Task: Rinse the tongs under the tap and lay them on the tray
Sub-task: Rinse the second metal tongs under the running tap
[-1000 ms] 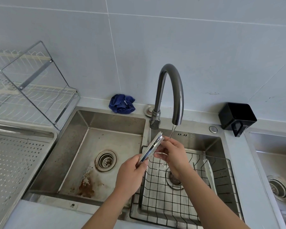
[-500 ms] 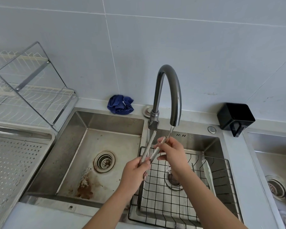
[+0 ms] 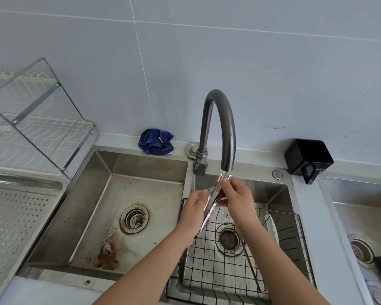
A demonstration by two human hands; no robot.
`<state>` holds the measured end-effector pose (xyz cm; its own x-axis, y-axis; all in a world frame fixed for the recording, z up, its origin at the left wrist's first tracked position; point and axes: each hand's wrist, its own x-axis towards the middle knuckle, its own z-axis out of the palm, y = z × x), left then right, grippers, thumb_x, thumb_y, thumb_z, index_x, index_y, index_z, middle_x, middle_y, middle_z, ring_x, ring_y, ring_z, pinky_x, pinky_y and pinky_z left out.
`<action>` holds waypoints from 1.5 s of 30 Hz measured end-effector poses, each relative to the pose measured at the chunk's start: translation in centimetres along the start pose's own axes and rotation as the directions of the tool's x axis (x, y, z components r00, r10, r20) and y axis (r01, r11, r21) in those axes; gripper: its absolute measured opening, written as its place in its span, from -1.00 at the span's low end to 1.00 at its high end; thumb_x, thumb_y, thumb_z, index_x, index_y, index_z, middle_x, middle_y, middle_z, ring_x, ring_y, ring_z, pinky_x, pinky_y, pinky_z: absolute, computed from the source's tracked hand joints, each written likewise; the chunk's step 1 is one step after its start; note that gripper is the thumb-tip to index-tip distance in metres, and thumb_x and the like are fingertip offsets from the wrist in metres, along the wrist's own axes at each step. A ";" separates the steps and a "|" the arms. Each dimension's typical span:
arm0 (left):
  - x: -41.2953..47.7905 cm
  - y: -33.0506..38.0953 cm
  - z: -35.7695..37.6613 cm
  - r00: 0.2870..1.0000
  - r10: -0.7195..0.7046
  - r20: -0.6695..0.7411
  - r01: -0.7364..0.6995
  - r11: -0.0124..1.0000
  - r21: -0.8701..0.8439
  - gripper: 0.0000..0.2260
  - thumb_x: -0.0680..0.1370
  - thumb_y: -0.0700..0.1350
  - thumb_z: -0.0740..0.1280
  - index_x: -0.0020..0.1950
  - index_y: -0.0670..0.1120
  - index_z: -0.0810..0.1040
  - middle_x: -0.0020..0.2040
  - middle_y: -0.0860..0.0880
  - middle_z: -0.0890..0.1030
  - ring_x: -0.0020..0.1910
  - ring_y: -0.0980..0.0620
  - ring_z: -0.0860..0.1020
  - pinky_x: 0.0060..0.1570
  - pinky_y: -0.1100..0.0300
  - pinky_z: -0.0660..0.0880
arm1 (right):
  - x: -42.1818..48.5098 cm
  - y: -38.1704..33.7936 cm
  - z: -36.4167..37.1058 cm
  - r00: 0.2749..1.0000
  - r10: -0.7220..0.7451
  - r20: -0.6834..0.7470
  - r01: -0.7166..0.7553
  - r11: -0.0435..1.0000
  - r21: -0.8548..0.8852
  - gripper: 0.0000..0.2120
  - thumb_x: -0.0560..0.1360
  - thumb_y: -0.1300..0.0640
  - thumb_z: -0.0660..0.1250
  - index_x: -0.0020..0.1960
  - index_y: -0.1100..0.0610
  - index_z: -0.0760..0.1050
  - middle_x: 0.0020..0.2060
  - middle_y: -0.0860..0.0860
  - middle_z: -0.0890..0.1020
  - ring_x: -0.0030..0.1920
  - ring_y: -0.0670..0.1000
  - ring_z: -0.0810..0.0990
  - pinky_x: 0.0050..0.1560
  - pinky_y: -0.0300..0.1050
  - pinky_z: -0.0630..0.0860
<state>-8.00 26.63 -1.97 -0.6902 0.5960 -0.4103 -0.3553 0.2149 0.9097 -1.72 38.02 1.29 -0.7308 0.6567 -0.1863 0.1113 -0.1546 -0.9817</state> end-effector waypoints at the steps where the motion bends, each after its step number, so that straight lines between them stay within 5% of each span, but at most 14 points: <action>1: 0.1 0.0 0.3 1.000 0.013 0.011 -0.013 1.000 -0.002 -0.70 0.67 0.15 0.16 0.17 -0.02 0.55 -0.30 -0.09 0.57 -0.48 0.01 0.48 -0.50 0.17 0.36 | 0.2 0.0 0.1 1.000 0.018 -0.003 -0.018 1.000 -0.004 -0.63 0.67 0.00 0.26 -0.09 0.30 0.54 -0.31 0.25 0.64 -0.31 0.08 0.63 -0.30 -0.11 0.62; 4: 0.0 -0.5 0.6 0.999 0.021 0.027 -0.022 1.000 0.021 -0.68 0.68 0.15 0.12 0.06 0.01 0.58 -0.33 -0.02 0.56 -0.51 0.03 0.44 -0.51 0.18 0.31 | 0.6 0.1 0.4 0.998 0.050 0.027 -0.049 0.998 -0.026 -0.76 0.67 0.09 0.25 -0.04 0.22 0.57 -0.31 0.07 0.66 -0.29 0.06 0.64 -0.20 0.01 0.63; 8: -0.3 -0.8 0.1 1.000 0.002 0.031 -0.003 1.000 0.031 -0.61 0.67 0.19 0.13 0.14 -0.07 0.58 -0.26 -0.07 0.56 -0.47 0.05 0.46 -0.51 0.21 0.34 | 1.1 -0.1 0.7 0.998 0.058 0.033 -0.062 0.991 0.120 -0.87 0.64 0.29 0.25 0.08 0.19 0.57 -0.23 0.11 0.69 -0.22 0.10 0.65 -0.14 0.04 0.59; 12: -0.6 0.2 0.2 0.979 0.169 0.111 -0.165 0.985 -0.044 -0.66 0.67 0.15 0.14 0.37 0.14 0.54 0.16 0.02 0.68 0.07 0.00 0.66 0.08 0.13 0.60 | 1.0 0.0 1.4 0.990 0.136 -0.049 -0.126 0.977 0.173 -0.72 0.69 0.06 0.22 -0.08 0.15 0.60 -0.29 0.15 0.65 -0.32 0.07 0.60 -0.35 -0.12 0.54; 14: -0.8 0.5 0.2 0.982 0.116 0.147 -0.113 0.993 -0.032 -0.66 0.60 0.30 0.17 0.30 0.26 0.53 0.00 -0.07 0.61 -0.27 -0.05 0.61 -0.34 0.10 0.56 | 0.8 0.1 1.7 0.991 0.123 0.047 -0.129 0.979 0.157 -0.77 0.67 0.08 0.27 -0.09 0.13 0.61 -0.21 0.19 0.67 -0.26 0.14 0.59 -0.33 -0.05 0.52; 16: -0.7 0.0 -0.2 0.985 0.072 0.158 -0.071 0.997 -0.013 -0.59 0.48 0.45 0.21 0.10 0.20 0.56 -0.15 -0.06 0.51 -0.46 0.06 0.42 -0.57 0.21 0.30 | 0.6 -0.2 1.7 0.986 0.101 0.134 -0.126 0.973 0.196 -0.84 0.64 0.13 0.33 -0.06 0.12 0.65 -0.10 0.20 0.74 -0.20 0.13 0.66 -0.27 -0.06 0.58; 20: -0.4 -1.6 -0.5 0.983 0.056 0.172 -0.063 0.997 0.040 -0.67 0.46 0.44 0.25 -0.08 0.24 0.60 -0.27 -0.06 0.55 -0.52 0.02 0.43 -0.58 0.19 0.31 | 0.8 -0.5 1.4 0.993 0.091 -0.076 -0.083 0.990 0.111 -0.78 0.66 0.13 0.28 -0.05 0.14 0.67 -0.13 0.12 0.76 -0.22 0.12 0.71 -0.20 -0.02 0.68; 23: -0.1 -2.1 -0.4 0.997 -0.027 0.070 0.025 0.999 0.036 -0.57 0.48 0.41 0.21 0.06 0.15 0.65 -0.26 -0.10 0.63 -0.44 -0.02 0.51 -0.48 0.17 0.36 | 0.4 0.3 1.4 0.992 0.007 -0.124 -0.027 0.987 -0.161 -0.82 0.63 0.25 0.30 0.01 0.04 0.64 -0.13 0.01 0.76 -0.17 0.06 0.74 -0.11 0.08 0.72; 26: 0.3 -2.0 -0.9 0.993 -0.114 0.024 0.115 0.993 -0.031 -0.51 0.60 0.31 0.15 0.20 -0.03 0.62 -0.25 -0.17 0.68 -0.46 -0.05 0.53 -0.45 0.17 0.43 | -0.6 1.1 0.8 0.996 -0.003 -0.086 -0.003 0.997 -0.076 -0.73 0.59 0.35 0.30 0.05 0.00 0.63 -0.09 -0.03 0.76 -0.13 0.00 0.74 -0.16 -0.12 0.69; 30: -0.6 -1.6 -1.5 0.989 -0.139 0.051 0.143 0.986 -0.082 -0.51 0.59 0.31 0.18 0.14 -0.07 0.61 -0.30 -0.12 0.63 -0.50 -0.06 0.54 -0.51 0.19 0.43 | -1.2 2.1 -0.7 0.968 0.009 -0.250 -0.046 0.988 -0.144 -0.83 0.57 0.25 0.38 -0.01 -0.02 0.63 -0.18 -0.01 0.72 -0.15 0.06 0.70 -0.30 -0.17 0.64; 33: -1.1 -1.6 -1.0 0.991 -0.111 0.076 0.119 0.988 -0.099 -0.59 0.61 0.23 0.21 0.12 -0.11 0.55 -0.36 -0.13 0.61 -0.51 -0.08 0.53 -0.52 0.19 0.43 | -1.6 2.5 -1.1 0.926 0.078 -0.369 -0.163 0.966 -0.203 -0.84 0.55 0.07 0.43 0.10 0.02 0.52 -0.11 -0.01 0.64 -0.13 0.05 0.65 -0.17 0.09 0.68; 37: -1.3 -1.5 -0.3 0.982 -0.148 0.120 0.164 0.976 -0.143 -0.67 0.65 0.14 0.21 0.09 -0.12 0.54 -0.38 -0.18 0.60 -0.49 -0.10 0.55 -0.49 0.15 0.48 | -2.1 2.2 -0.8 0.973 0.174 -0.155 -0.191 0.976 -0.105 -0.86 0.62 0.04 0.35 0.08 0.08 0.61 -0.15 -0.02 0.69 -0.19 -0.04 0.61 -0.30 -0.17 0.58; 42: -0.4 -0.9 0.7 0.992 -0.095 0.083 0.092 0.995 0.036 -0.70 0.67 0.10 0.21 -0.04 -0.01 0.67 -0.35 -0.02 0.62 -0.47 0.06 0.55 -0.48 0.16 0.49 | -2.1 1.5 -0.7 0.997 0.078 0.016 -0.077 0.995 -0.056 -0.79 0.64 0.11 0.32 -0.07 0.20 0.63 -0.21 0.21 0.66 -0.24 -0.02 0.62 -0.20 -0.19 0.60; 45: 0.3 -0.5 1.4 1.000 -0.016 -0.021 0.018 0.996 0.093 -0.77 0.67 0.05 0.23 -0.02 -0.01 0.62 -0.22 -0.03 0.68 -0.34 0.04 0.63 -0.30 0.06 0.59 | -2.2 1.4 -0.6 0.994 0.092 0.065 -0.091 0.995 -0.029 -0.79 0.65 0.14 0.31 -0.11 0.22 0.56 -0.29 0.17 0.62 -0.27 0.01 0.60 -0.23 -0.20 0.59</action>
<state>-7.12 27.82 -2.47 -0.6973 0.5761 -0.4264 -0.3078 0.2967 0.9040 0.44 36.84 0.30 -0.7595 0.5903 -0.2732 0.1965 -0.1921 -0.9615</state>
